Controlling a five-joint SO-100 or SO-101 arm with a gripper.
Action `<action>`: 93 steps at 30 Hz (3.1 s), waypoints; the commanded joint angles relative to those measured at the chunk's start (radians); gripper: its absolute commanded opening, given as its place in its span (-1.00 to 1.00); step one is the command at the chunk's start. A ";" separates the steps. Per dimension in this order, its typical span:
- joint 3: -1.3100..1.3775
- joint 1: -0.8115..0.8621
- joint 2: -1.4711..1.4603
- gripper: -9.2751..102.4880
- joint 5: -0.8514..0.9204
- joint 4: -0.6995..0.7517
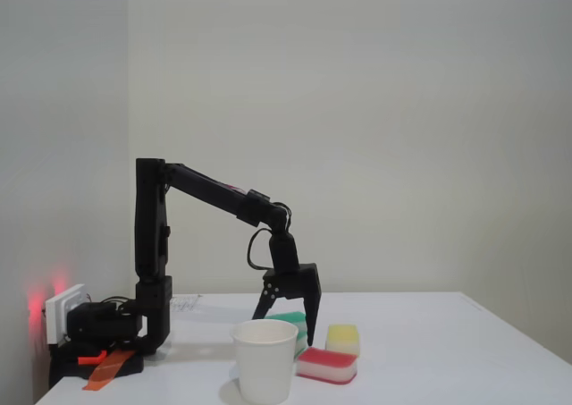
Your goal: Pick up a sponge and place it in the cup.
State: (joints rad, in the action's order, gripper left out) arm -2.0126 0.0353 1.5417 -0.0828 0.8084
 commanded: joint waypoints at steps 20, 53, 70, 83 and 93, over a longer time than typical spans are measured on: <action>-0.077 -0.006 0.052 -0.84 -0.072 -0.028; 0.405 0.164 0.390 -0.84 -0.041 0.634; 0.101 0.541 0.549 -0.84 0.120 0.436; 0.020 0.566 0.534 -0.61 0.184 0.316; 0.029 0.569 0.531 -0.08 0.255 0.290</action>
State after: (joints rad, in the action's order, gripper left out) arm -1.9988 0.5937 2.0463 0.1519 1.0968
